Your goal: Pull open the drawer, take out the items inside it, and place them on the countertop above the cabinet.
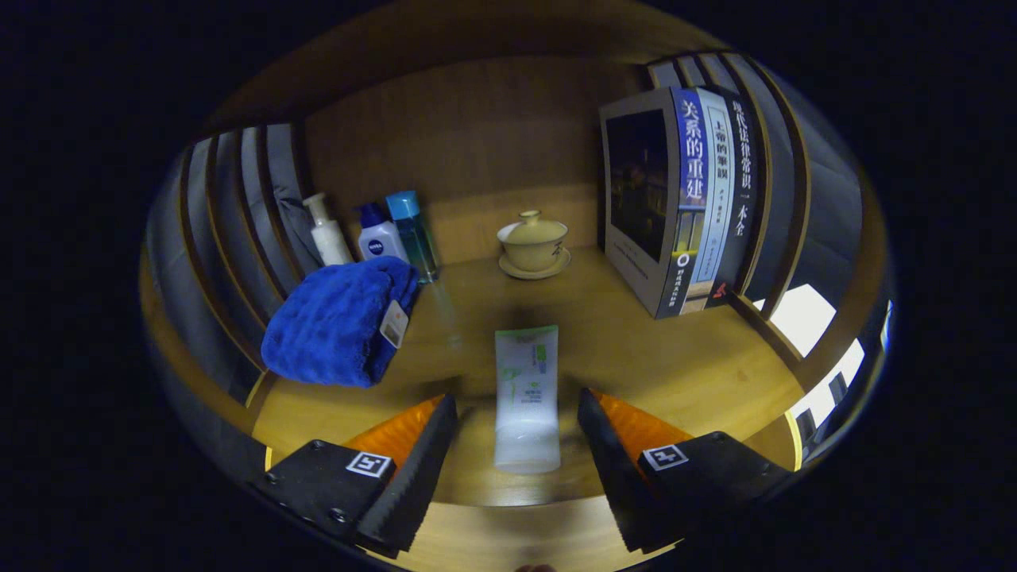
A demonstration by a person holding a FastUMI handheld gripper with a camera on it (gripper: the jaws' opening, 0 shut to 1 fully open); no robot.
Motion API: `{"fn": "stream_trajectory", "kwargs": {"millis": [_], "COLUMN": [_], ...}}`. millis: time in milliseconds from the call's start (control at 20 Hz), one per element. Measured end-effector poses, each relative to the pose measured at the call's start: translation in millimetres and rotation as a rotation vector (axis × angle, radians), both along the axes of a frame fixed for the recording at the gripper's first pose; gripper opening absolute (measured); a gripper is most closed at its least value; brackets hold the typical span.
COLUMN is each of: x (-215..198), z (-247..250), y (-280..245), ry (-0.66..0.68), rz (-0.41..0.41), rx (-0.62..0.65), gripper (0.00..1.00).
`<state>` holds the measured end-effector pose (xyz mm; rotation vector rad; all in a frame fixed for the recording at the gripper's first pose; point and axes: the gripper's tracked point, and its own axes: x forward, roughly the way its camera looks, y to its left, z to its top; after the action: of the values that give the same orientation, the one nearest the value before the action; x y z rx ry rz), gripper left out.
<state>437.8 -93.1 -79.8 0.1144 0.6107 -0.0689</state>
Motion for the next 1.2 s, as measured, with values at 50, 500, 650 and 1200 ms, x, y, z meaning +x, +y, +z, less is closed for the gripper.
{"fn": "stream_trajectory", "kwargs": {"millis": [50, 500, 650, 1200], "x": [-5.2, -84.1, -130.1, -262.5], "z": [9.6, 122.8, 138.1, 152.0], "y": [4.8, 19.8, 22.1, 31.5], "ry": [-0.024, -0.315, -0.370, -0.579], "rz": [0.017, 0.099, 0.122, 0.097], "rx": [0.007, -0.051, -0.010, -0.051], "gripper": [0.99, 0.98, 0.98, 0.98]}}
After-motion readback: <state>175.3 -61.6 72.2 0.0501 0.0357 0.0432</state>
